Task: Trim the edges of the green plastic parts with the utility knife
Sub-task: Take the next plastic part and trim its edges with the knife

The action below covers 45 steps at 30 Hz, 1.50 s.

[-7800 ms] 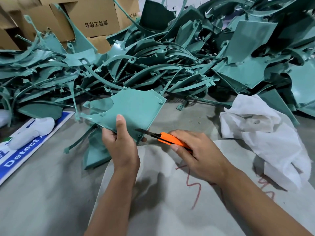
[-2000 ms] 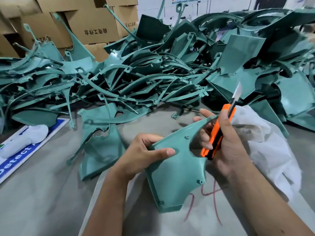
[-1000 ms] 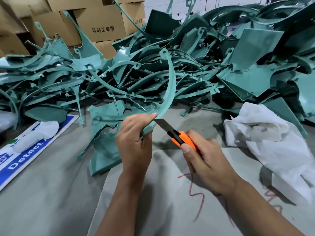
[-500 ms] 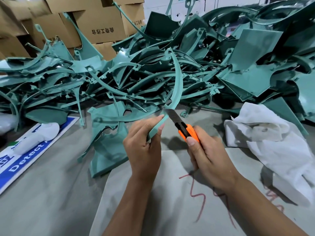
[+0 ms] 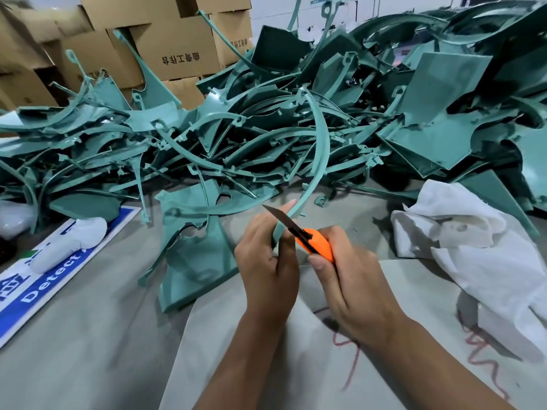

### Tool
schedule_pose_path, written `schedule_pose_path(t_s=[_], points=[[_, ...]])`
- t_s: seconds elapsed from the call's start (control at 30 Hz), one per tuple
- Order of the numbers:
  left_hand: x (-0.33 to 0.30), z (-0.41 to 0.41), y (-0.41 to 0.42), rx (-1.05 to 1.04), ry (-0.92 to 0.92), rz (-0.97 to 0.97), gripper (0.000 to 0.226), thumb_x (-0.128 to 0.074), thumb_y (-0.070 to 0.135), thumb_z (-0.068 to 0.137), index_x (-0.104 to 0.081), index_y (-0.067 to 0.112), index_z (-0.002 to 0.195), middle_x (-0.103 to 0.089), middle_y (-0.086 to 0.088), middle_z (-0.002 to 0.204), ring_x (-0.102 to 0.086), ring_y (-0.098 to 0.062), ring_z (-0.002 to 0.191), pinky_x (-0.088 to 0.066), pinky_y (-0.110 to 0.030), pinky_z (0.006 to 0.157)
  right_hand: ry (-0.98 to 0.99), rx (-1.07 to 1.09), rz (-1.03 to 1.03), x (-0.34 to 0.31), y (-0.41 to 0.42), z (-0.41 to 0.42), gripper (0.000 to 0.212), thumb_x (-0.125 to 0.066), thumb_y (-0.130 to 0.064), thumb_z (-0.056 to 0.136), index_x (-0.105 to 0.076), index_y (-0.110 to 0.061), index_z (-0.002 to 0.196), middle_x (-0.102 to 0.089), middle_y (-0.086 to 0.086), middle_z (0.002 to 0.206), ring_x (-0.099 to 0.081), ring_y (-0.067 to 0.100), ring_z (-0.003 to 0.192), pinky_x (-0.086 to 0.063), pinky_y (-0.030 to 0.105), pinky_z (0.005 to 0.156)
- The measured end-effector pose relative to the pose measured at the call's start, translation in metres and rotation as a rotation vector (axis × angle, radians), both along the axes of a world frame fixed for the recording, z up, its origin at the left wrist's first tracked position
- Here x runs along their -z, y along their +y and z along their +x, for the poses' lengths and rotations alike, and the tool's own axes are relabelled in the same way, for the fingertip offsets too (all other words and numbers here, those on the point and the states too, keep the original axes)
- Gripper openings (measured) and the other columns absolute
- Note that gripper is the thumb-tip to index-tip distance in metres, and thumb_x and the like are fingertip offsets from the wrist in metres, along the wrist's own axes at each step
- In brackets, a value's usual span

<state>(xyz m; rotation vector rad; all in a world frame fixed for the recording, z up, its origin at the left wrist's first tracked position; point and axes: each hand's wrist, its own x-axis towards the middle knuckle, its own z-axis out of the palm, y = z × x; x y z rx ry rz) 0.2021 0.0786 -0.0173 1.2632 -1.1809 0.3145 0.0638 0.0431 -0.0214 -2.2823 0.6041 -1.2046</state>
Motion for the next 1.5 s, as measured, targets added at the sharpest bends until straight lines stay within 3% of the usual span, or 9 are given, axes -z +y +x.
schedule_pose_path(t_s=[0.17, 0.4, 0.6, 0.7, 0.87, 1.1, 1.17, 1.27, 1.5], points=[[-0.001, -0.009, -0.001, 0.066, -0.008, -0.014, 0.050, -0.058, 0.001, 0.096, -0.041, 0.047, 0.084, -0.048, 0.029, 0.073, -0.046, 0.007, 0.067, -0.031, -0.006, 0.066, -0.029, -0.003, -0.008, -0.002, -0.002, -0.003, 0.033, -0.030, -0.058, 0.108, -0.046, -0.030, 0.105, -0.046, -0.026, 0.068, -0.044, 0.001, 0.056, -0.027, 0.015, 0.056], [-0.003, -0.014, 0.004, 0.134, 0.064, -0.035, 0.031, -0.056, 0.017, 0.100, -0.050, 0.044, 0.086, -0.051, 0.026, 0.073, -0.048, 0.005, 0.066, -0.035, -0.009, 0.065, -0.141, 0.121, -0.001, 0.001, -0.018, -0.006, 0.018, -0.035, -0.045, 0.111, -0.042, -0.032, 0.101, -0.047, -0.012, 0.061, -0.051, 0.012, 0.054, -0.034, 0.025, 0.050], [0.003, -0.013, 0.008, 0.109, 0.194, -0.004, 0.030, -0.056, 0.023, 0.100, -0.047, 0.016, 0.072, -0.042, 0.002, 0.062, -0.037, -0.013, 0.056, -0.033, -0.032, 0.051, -0.168, 0.234, -0.001, 0.000, -0.032, -0.012, 0.015, -0.040, -0.031, 0.111, -0.045, -0.023, 0.099, -0.044, -0.010, 0.061, -0.049, 0.008, 0.057, -0.029, 0.014, 0.052], [-0.001, -0.013, 0.011, 0.123, 0.216, -0.077, 0.031, -0.053, 0.018, 0.098, -0.040, 0.029, 0.073, -0.037, 0.018, 0.063, -0.033, 0.000, 0.057, -0.028, -0.016, 0.054, -0.224, 0.282, 0.023, -0.002, -0.037, -0.013, 0.014, -0.038, -0.032, 0.111, -0.044, -0.027, 0.099, -0.050, -0.002, 0.061, -0.050, 0.016, 0.055, -0.032, 0.022, 0.047], [0.000, -0.001, 0.012, 0.126, 0.289, -0.175, 0.034, -0.048, 0.017, 0.099, -0.033, 0.029, 0.071, -0.028, 0.021, 0.062, -0.024, 0.002, 0.055, -0.019, -0.015, 0.054, -0.206, 0.400, 0.051, 0.001, -0.050, -0.020, 0.026, -0.036, -0.035, 0.111, -0.046, -0.018, 0.094, -0.052, 0.002, 0.061, -0.050, 0.018, 0.050, -0.039, 0.040, 0.046], [-0.001, 0.025, 0.012, 0.124, 0.466, -0.316, 0.032, -0.048, 0.022, 0.091, -0.065, 0.042, 0.073, -0.052, 0.027, 0.065, -0.045, 0.010, 0.065, -0.035, -0.012, 0.062, -0.170, 0.449, 0.045, 0.004, -0.059, -0.027, 0.023, -0.035, -0.035, 0.113, -0.043, -0.027, 0.093, -0.048, -0.002, 0.057, -0.047, 0.017, 0.047, -0.033, 0.029, 0.042], [-0.002, 0.037, 0.014, 0.066, 0.457, -0.298, 0.029, -0.046, 0.021, 0.090, -0.053, 0.034, 0.064, -0.042, 0.023, 0.059, -0.035, 0.005, 0.059, -0.027, -0.018, 0.056, -0.119, 0.482, 0.093, 0.008, -0.062, -0.030, 0.029, -0.035, -0.036, 0.113, -0.045, -0.021, 0.091, -0.047, -0.001, 0.057, -0.045, 0.018, 0.047, -0.029, 0.026, 0.043], [0.001, 0.056, 0.016, -0.097, 0.428, -0.250, 0.031, -0.043, 0.023, 0.091, -0.034, 0.019, 0.062, -0.030, 0.018, 0.054, -0.025, 0.000, 0.054, -0.020, -0.025, 0.052, -0.057, 0.525, 0.166, 0.012, -0.066, -0.033, 0.031, -0.038, -0.036, 0.111, -0.047, -0.016, 0.088, -0.052, 0.005, 0.059, -0.047, 0.022, 0.049, -0.033, 0.038, 0.045], [0.008, 0.077, 0.015, -0.296, 0.382, -0.212, 0.042, -0.038, 0.027, 0.098, -0.036, 0.006, 0.062, -0.028, 0.001, 0.057, -0.026, -0.012, 0.055, -0.019, -0.037, 0.052, -0.134, 0.431, 0.103, 0.005, -0.050, -0.031, 0.028, -0.038, -0.034, 0.111, -0.047, -0.019, 0.090, -0.048, -0.001, 0.057, -0.044, 0.017, 0.046, -0.035, 0.042, 0.044]])
